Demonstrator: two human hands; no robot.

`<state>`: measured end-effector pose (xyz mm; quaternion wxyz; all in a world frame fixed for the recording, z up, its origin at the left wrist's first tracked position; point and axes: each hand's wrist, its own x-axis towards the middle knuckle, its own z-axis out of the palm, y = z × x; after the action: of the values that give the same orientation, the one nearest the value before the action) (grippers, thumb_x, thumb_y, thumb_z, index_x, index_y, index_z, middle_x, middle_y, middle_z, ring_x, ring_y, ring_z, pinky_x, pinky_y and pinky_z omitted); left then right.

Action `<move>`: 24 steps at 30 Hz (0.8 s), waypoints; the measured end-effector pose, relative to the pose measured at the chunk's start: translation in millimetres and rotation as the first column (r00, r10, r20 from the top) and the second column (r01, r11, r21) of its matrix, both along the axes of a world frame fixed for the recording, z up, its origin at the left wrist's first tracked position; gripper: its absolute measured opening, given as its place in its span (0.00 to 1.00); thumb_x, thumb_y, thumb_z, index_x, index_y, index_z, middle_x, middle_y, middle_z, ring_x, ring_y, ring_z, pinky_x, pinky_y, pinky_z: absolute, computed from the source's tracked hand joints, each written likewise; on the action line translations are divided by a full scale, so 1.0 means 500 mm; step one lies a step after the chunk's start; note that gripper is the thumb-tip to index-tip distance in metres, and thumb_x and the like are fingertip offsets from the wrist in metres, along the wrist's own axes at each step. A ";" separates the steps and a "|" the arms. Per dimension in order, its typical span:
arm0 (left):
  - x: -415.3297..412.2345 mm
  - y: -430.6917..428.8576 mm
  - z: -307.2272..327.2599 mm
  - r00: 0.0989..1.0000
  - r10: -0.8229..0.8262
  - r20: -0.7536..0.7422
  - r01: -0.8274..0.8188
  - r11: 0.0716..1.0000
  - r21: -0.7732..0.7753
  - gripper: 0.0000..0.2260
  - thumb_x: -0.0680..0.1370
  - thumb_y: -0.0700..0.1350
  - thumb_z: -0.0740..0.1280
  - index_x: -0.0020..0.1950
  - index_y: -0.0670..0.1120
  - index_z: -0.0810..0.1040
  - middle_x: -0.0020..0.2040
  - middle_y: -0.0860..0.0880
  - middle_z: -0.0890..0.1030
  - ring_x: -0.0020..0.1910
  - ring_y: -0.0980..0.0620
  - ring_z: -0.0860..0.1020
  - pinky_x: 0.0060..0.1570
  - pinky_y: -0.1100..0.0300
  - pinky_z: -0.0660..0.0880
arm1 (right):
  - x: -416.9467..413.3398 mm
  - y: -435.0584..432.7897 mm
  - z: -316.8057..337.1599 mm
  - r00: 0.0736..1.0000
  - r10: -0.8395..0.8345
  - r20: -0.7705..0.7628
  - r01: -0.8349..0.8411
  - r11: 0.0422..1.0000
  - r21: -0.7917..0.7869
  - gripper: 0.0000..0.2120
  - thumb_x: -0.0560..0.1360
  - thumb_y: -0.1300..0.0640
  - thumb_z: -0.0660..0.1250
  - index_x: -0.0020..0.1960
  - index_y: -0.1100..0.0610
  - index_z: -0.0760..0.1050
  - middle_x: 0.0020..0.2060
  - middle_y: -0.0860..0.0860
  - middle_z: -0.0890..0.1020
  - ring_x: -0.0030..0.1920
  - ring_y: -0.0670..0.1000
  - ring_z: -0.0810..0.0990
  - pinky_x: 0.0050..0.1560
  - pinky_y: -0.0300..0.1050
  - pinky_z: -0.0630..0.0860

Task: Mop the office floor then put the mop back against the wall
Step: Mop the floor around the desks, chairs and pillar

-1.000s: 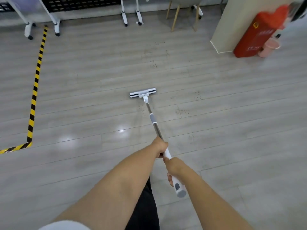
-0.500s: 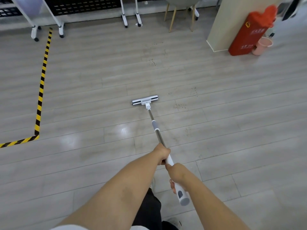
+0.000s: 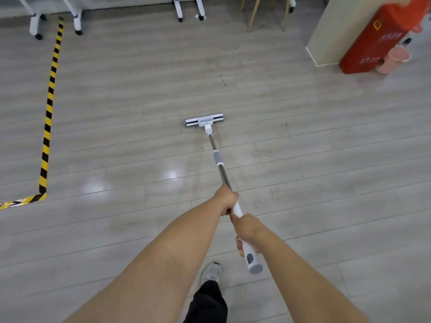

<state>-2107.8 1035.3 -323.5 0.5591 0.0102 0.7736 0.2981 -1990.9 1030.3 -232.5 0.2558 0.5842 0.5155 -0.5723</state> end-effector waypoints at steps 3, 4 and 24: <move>-0.078 0.052 -0.016 1.000 -0.004 -0.017 0.004 1.000 0.006 0.14 0.82 0.42 0.62 0.66 0.45 0.69 0.60 0.41 0.77 0.54 0.41 0.77 0.35 0.53 0.76 | -0.080 0.048 -0.012 1.000 0.010 -0.013 -0.010 1.000 0.010 0.17 0.84 0.47 0.54 0.51 0.60 0.70 0.29 0.57 0.76 0.27 0.56 0.75 0.37 0.52 0.76; -0.103 0.067 -0.020 1.000 -0.005 -0.023 0.005 1.000 0.007 0.14 0.81 0.43 0.63 0.66 0.45 0.69 0.59 0.41 0.77 0.54 0.41 0.77 0.36 0.53 0.77 | -0.105 0.061 -0.016 1.000 0.008 -0.016 -0.008 1.000 0.016 0.16 0.84 0.47 0.54 0.51 0.60 0.70 0.29 0.57 0.77 0.27 0.56 0.75 0.37 0.52 0.76; -0.112 -0.034 -0.161 0.995 -0.072 -0.076 0.069 0.997 -0.036 0.30 0.81 0.46 0.62 0.81 0.56 0.53 0.62 0.43 0.76 0.57 0.40 0.78 0.50 0.46 0.82 | -0.104 -0.055 -0.172 0.993 -0.055 -0.103 0.056 0.998 0.002 0.21 0.85 0.45 0.53 0.48 0.61 0.71 0.32 0.58 0.77 0.23 0.53 0.75 0.26 0.43 0.75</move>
<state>-2164.1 1018.1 -404.3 0.5391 0.0399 0.7986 0.2647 -2042.9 1002.5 -318.6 0.2114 0.5688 0.5131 -0.6071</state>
